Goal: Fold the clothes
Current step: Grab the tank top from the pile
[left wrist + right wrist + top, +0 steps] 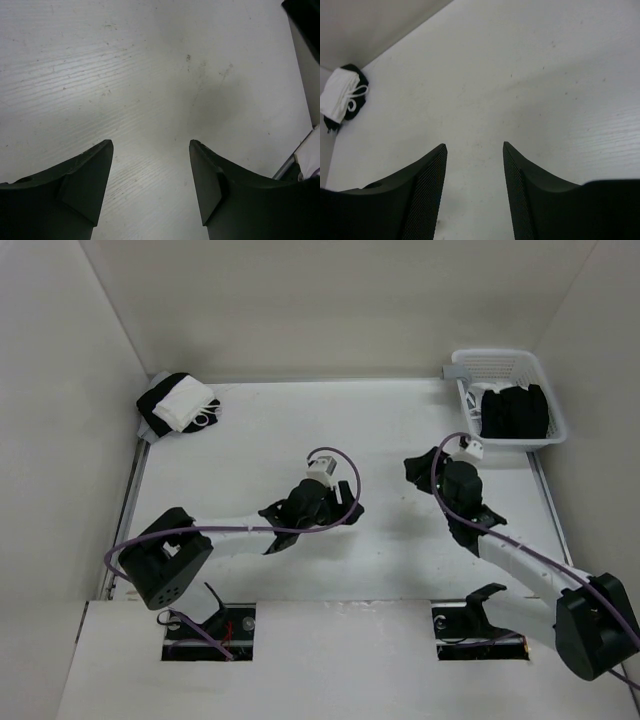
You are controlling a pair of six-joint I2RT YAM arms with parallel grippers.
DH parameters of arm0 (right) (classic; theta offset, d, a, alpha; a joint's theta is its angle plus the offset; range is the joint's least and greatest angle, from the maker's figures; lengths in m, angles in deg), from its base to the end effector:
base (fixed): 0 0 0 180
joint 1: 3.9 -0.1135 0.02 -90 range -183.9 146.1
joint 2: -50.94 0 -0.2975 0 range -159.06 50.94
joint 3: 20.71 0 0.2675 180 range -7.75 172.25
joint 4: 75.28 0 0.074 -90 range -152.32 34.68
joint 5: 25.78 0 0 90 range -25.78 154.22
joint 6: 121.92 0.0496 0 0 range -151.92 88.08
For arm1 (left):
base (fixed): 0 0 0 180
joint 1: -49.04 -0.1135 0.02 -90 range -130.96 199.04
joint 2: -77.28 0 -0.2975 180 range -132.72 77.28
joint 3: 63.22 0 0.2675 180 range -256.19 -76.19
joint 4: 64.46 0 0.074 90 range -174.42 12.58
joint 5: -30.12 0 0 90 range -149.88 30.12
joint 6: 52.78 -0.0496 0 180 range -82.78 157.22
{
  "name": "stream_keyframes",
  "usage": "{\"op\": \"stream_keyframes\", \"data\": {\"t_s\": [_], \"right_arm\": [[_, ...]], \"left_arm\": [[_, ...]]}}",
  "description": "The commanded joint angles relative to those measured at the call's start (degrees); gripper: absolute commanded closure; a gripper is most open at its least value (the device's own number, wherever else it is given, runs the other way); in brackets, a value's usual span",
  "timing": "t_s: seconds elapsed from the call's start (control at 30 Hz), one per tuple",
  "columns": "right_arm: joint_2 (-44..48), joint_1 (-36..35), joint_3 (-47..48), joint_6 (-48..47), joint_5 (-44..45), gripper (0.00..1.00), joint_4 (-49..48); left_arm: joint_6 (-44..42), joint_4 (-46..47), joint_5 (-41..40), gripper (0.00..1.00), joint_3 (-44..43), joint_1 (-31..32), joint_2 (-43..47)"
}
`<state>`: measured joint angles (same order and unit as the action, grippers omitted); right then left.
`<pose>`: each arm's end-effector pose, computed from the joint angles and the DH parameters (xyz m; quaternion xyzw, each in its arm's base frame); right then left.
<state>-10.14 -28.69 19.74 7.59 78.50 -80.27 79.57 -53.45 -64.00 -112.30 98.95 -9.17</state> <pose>0.2267 0.0912 0.2467 0.1758 0.7744 0.2352 0.5604 0.2119 -0.2462 0.1932 0.0371 0.8486 -0.3587 0.3872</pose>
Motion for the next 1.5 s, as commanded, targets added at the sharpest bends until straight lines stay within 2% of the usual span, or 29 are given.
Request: {"op": "stream_keyframes", "data": {"t_s": [0.0, 0.1, 0.17, 0.23, 0.27, 0.37, 0.43, 0.5, 0.53, 0.7, 0.9, 1.03, 1.17, 1.27, 1.3, 1.33, 1.47], "right_arm": [[1.4, 4.1, 6.9, -2.8, 4.1, 0.52, 5.0], [0.7, 7.7, 10.1, -4.1, 4.4, 0.64, 7.4], [-0.9, 11.0, 12.8, -5.3, 4.5, 0.78, 8.6], [-2.5, 13.8, 15.1, -5.6, 4.4, 0.86, 9.8], [-4.7, 16.0, 17.9, -6.2, 4.2, 0.94, 11.2], [-12.4, 23.2, 27.7, -8.7, 5.1, 0.99, 17.1], [-16.3, 26.1, 31.9, -10.1, 5.7, 0.97, 18.7], [-23.2, 29.8, 38.1, -12.2, 7.9, 0.83, 19.4], [-28.1, 31.6, 41.9, -13.7, 10.4, 0.71, 19.4], [-44.5, 37.1, 56.2, -17.3, 11.6, 0.49, 20.8], [-56.0, 40.6, 67.3, -19.7, 8.2, 0.42, 21.6], [-61.0, 41.1, 71.8, -20.3, 7.2, 0.42, 22.9], [-64.2, 41.2, 75.3, -20.3, 6.5, 0.50, 24.6], [-63.3, 41.1, 74.7, -19.7, 7.2, 0.89, 23.2], [-62.1, 41.1, 73.3, -19.4, 7.1, 0.97, 21.2], [-60.5, 41.1, 71.6, -18.9, 6.9, 1.00, 19.4], [-50.1, 40.9, 63.9, -16.9, 7.1, 1.00, 11.9]], "left_arm": [[-1.5, 4.9, 3.3, 0.39, -0.1, 0.7, 1.8], [-2.4, 8.7, 3.0, 0.40, 2.0, 1.5, 1.2], [-2.5, 10.8, 3.0, 0.42, 2.8, 1.4, 0.9], [-2.9, 11.4, 2.9, 0.43, 3.2, 1.2, 1.0], [-3.1, 11.5, 2.9, 0.44, 3.5, 1.1, 1.7], [-4.4, 11.5, 2.5, 0.52, 4.0, 1.5, 3.3], [-5.0, 11.9, 1.8, 0.53, 4.3, 1.9, 3.7], [-5.3, 12.2, 1.3, 0.54, 4.5, 2.2, 3.9], [-5.3, 12.2, 1.3, 0.54, 4.6, 2.2, 3.9], [-5.1, 13.6, 1.5, 0.51, 4.9, 1.5, 2.5], [-5.3, 14.5, 1.8, 0.50, 4.7, 1.4, 0.4], [-4.8, 14.6, 2.6, 0.49, 4.0, 0.7, -1.3], [-4.4, 15.2, 3.2, 0.49, 3.7, 0.4, -2.0], [-4.1, 15.5, 3.3, 0.49, 3.8, 0.1, -2.3], [-4.0, 15.5, 3.3, 0.49, 3.8, 0.1, -2.3], [-4.0, 15.5, 3.3, 0.49, 3.8, 0.1, -2.4], [-3.8, 15.6, 3.5, 0.49, 3.7, 0.1, -2.5]]}}
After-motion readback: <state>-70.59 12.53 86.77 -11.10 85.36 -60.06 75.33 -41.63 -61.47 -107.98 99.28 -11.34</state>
